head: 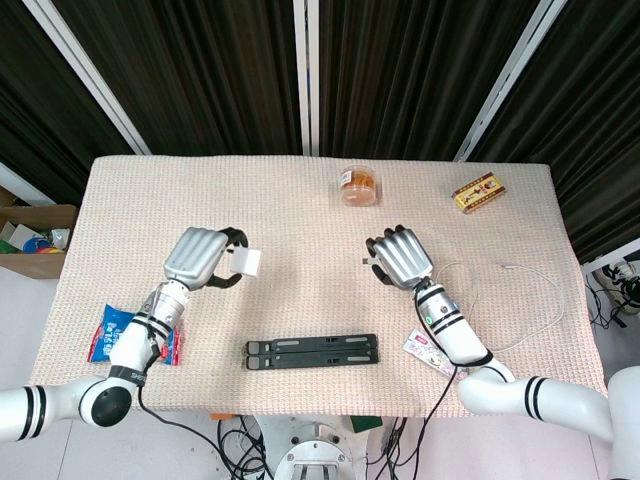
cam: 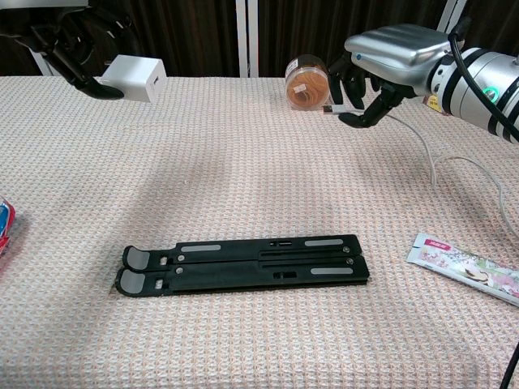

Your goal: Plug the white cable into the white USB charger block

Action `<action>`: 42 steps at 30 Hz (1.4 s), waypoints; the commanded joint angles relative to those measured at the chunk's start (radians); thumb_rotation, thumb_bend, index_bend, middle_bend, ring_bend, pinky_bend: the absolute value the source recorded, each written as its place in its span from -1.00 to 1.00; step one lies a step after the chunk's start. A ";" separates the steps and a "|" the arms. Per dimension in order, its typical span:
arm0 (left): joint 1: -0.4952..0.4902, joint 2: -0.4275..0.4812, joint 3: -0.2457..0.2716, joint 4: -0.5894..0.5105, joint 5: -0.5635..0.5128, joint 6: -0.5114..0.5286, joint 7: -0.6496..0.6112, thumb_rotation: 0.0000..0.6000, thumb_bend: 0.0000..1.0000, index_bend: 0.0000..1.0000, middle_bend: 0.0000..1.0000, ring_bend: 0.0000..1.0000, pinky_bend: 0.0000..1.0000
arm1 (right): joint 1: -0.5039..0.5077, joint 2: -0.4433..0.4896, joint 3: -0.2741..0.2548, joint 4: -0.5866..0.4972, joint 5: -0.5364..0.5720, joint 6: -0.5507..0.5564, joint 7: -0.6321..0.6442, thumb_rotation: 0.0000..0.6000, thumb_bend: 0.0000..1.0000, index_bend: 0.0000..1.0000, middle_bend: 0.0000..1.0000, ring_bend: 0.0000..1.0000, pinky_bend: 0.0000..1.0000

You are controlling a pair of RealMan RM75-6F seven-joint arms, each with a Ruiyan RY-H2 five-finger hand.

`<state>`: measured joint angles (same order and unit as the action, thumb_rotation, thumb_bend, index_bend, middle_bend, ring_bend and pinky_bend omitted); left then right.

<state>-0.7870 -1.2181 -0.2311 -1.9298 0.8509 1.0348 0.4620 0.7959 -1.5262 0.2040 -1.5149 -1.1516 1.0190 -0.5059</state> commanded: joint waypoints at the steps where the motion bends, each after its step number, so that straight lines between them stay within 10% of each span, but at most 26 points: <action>1: -0.060 -0.027 -0.032 -0.010 -0.106 0.000 0.056 1.00 -0.30 0.01 -0.11 0.49 1.00 | 0.006 0.000 0.026 -0.054 0.041 -0.005 0.010 1.00 0.25 0.35 0.31 -0.12 -0.02; 16: -0.165 -0.101 -0.051 0.023 -0.305 0.072 0.141 1.00 -0.30 0.01 -0.11 0.49 1.00 | 0.101 -0.035 0.114 -0.194 0.305 0.039 -0.168 1.00 0.25 0.35 0.32 -0.10 -0.01; 42: -0.241 -0.162 -0.042 0.035 -0.405 0.143 0.233 1.00 -0.30 0.01 -0.11 0.49 1.00 | 0.306 -0.190 0.167 -0.093 0.543 0.103 -0.329 1.00 0.25 0.35 0.32 -0.08 -0.01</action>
<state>-1.0288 -1.3798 -0.2729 -1.8945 0.4456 1.1778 0.6956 1.0991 -1.7130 0.3694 -1.6110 -0.6111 1.1208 -0.8321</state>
